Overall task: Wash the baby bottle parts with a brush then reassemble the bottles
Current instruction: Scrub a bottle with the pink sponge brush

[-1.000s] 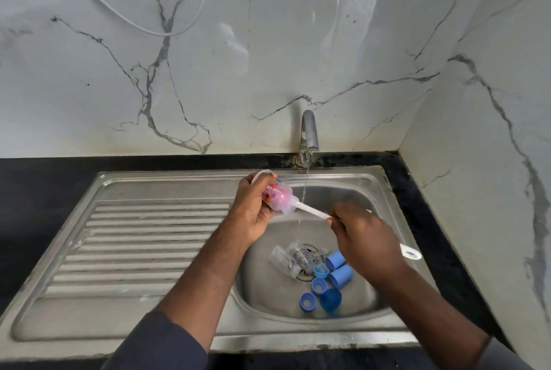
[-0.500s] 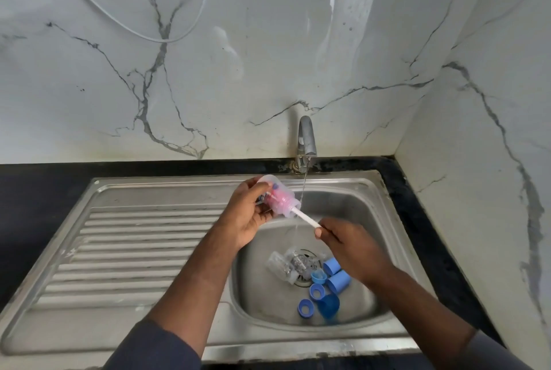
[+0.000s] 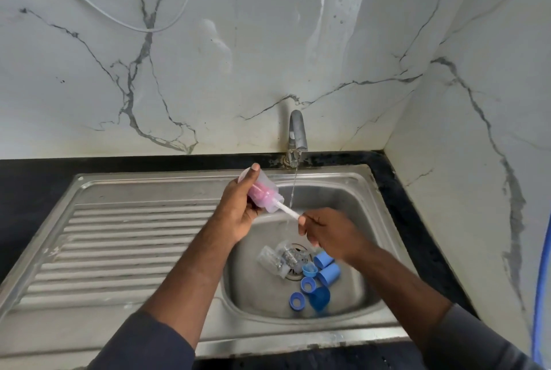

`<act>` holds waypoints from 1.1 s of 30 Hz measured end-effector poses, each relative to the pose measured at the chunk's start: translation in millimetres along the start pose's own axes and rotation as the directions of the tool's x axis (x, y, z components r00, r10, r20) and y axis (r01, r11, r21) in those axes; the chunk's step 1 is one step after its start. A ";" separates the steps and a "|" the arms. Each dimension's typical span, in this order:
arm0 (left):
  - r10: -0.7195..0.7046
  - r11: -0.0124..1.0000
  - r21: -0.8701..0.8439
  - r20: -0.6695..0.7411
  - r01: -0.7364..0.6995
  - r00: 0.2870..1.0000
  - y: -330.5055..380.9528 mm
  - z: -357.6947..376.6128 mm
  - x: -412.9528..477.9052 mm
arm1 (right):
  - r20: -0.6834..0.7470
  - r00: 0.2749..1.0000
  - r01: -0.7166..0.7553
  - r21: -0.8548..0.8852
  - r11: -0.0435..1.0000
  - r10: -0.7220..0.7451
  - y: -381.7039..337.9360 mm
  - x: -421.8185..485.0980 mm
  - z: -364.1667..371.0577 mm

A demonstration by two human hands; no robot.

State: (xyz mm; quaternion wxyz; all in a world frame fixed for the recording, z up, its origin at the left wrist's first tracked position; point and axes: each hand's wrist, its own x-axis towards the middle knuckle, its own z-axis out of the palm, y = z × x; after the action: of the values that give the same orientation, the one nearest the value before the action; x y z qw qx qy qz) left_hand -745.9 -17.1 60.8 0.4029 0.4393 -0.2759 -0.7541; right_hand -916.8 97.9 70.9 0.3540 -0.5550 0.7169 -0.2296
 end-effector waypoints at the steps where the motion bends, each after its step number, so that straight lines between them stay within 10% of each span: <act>1: 0.012 1.000 -0.024 0.008 -0.012 1.000 -2.3 -2.6 -0.7 | -0.048 0.999 -0.001 -0.159 0.987 -0.007 0.3 1.4 -1.4; 4: -0.003 0.993 -0.117 0.008 0.004 1.000 -12.3 -6.1 -1.4 | -0.127 0.986 0.010 -0.598 0.802 -0.106 -5.1 -4.4 0.0; 7: -0.061 0.976 -0.212 -0.022 0.055 0.998 -14.7 -0.1 -8.7 | -0.045 0.982 0.106 -0.664 0.740 -0.181 -11.2 -8.2 9.6; 10: -0.056 0.927 -0.366 0.068 0.077 0.996 -15.9 1.1 -7.7 | 0.119 0.993 -0.014 0.009 1.000 0.013 -5.6 -4.2 11.6; 14: 0.028 0.947 -0.322 0.121 0.013 0.992 -13.1 5.0 -5.5 | 0.314 0.949 -0.184 0.482 0.857 0.027 1.3 -6.7 12.4; 18: 0.016 0.988 -0.156 0.082 -0.003 0.997 -15.3 -4.6 -3.4 | -0.017 1.000 -0.020 0.028 0.999 0.021 -0.8 -4.0 9.3; 23: -0.131 0.940 -0.315 0.019 0.130 0.991 -8.8 -0.2 -7.1 | -0.064 0.993 0.036 -0.640 0.767 -0.100 -11.5 -15.2 8.1; 25: -0.130 0.927 -0.349 0.044 0.138 0.990 -6.5 5.0 -7.3 | -0.011 0.996 0.068 -0.510 0.858 -0.085 -19.1 -14.9 8.7; 27: -0.057 0.925 -0.371 0.079 0.082 0.995 -8.1 5.9 -5.7 | 0.131 0.991 -0.044 0.033 0.998 0.039 -17.5 -6.8 5.0; 29: 0.031 0.903 -0.429 0.163 0.043 0.986 -8.1 9.2 -6.1 | 0.364 0.928 -0.259 0.468 0.845 0.083 -12.4 -1.1 0.2; 33: 0.079 0.957 -0.290 0.246 -0.005 0.966 -6.7 4.3 -0.8 | 0.276 0.959 -0.196 0.459 0.867 0.071 -7.0 3.7 2.8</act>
State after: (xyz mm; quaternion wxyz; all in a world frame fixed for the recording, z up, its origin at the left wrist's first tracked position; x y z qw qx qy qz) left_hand -752.0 -12.6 58.1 0.4396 0.2694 -0.2225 -0.8275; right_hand -910.7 92.6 73.2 0.5833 -0.4223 0.6238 -0.3037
